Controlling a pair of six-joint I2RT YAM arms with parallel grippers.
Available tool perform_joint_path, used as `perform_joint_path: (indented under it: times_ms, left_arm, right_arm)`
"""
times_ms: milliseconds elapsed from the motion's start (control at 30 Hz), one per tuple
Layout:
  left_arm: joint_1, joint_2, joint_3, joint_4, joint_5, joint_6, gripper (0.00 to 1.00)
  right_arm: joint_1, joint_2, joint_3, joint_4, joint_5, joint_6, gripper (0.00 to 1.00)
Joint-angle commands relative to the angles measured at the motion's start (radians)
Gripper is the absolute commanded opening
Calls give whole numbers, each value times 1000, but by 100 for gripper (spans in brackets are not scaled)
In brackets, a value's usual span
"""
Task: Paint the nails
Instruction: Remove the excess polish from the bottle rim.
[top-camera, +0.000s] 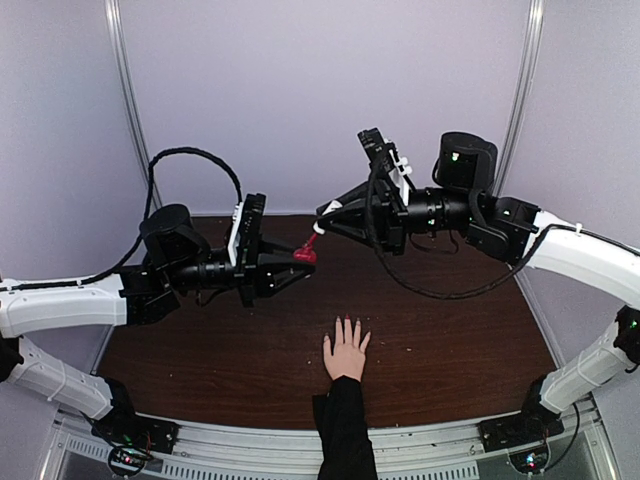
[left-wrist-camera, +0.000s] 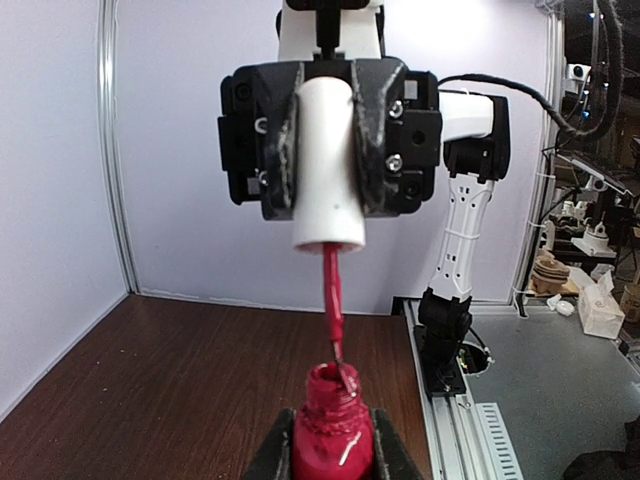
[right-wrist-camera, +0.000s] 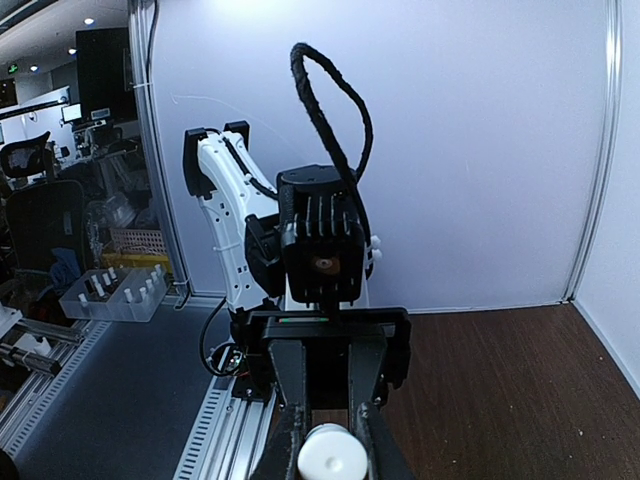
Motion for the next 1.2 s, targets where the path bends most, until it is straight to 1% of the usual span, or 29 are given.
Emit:
perform_joint_path:
  times_ms: [0,533,867,1033,1167]
  left_arm:
    - [-5,-31,-8,60,2,-9,0]
    - [-5,-27,-16,47,-12,-6,0]
    - [-5,-13,8,-19,-16,25,0]
    - [-4,-5,26,-84,-27,64,0]
    - [-4,-10,33,-119,-40,95,0]
  right_arm:
    - [7,-12,10,-7,19,-41,0]
    - [7,-55,22,-44,33,-70,0]
    - [7,-49,56,-139,60,-120,0]
    - [8,-44,75,-168,57,-127,0]
    - [12,-32,98,-224,70,-131,0]
